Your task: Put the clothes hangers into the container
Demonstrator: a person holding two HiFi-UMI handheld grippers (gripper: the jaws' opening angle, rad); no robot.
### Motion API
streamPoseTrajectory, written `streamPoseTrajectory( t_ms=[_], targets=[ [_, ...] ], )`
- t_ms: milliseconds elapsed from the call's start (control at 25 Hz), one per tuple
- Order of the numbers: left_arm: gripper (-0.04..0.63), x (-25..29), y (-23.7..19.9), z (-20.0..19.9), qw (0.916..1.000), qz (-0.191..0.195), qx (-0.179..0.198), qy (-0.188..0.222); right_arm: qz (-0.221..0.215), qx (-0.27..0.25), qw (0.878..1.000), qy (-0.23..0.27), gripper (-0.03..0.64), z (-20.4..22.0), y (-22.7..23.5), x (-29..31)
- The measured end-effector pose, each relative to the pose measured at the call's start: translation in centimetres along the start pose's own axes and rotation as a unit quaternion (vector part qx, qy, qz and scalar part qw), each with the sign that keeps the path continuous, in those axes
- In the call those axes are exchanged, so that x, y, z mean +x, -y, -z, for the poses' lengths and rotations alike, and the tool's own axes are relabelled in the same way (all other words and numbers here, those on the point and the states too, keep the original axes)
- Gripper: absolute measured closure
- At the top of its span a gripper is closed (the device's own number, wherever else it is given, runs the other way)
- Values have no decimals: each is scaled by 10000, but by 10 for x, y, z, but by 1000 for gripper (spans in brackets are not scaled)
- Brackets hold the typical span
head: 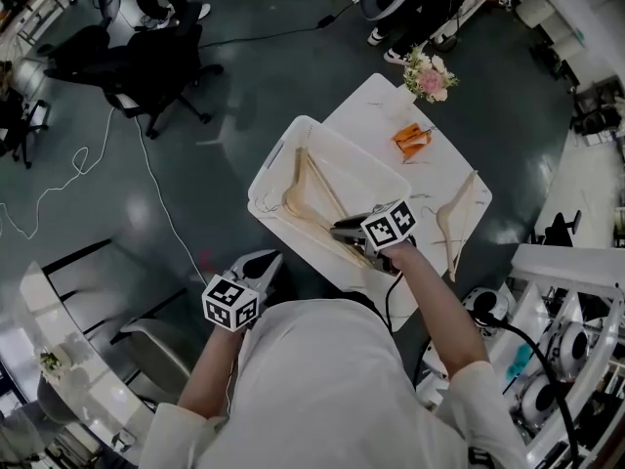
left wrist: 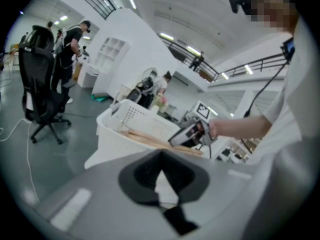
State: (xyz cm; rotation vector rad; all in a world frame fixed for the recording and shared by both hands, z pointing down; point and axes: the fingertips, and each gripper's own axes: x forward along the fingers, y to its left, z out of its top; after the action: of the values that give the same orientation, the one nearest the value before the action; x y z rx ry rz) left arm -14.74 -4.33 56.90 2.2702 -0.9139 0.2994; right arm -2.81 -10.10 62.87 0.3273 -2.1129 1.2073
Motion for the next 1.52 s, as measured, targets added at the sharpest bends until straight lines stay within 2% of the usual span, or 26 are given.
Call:
streamPoseTrajectory(
  t_ms=[120, 400, 880, 1120, 1520],
  targets=[
    [592, -1, -7, 0, 10000, -4, -10, -20, -31, -62, 9999, -87, 541, 0, 2, 6],
    [592, -2, -9, -1, 10000, 44, -6, -18, -135, -259, 9988, 397, 475, -20, -8, -3],
    [592, 10, 6, -5, 9994, 234, 217, -106, 56, -667, 9908, 1180, 474, -17, -27, -42],
    [592, 23, 25, -5, 9988, 334, 327, -125, 106, -721, 9819, 1751, 527, 5, -48, -79],
    [594, 40, 71, -11, 9969, 556, 549, -41, 455, -383, 9613, 2691, 604, 63, -57, -134]
  ],
)
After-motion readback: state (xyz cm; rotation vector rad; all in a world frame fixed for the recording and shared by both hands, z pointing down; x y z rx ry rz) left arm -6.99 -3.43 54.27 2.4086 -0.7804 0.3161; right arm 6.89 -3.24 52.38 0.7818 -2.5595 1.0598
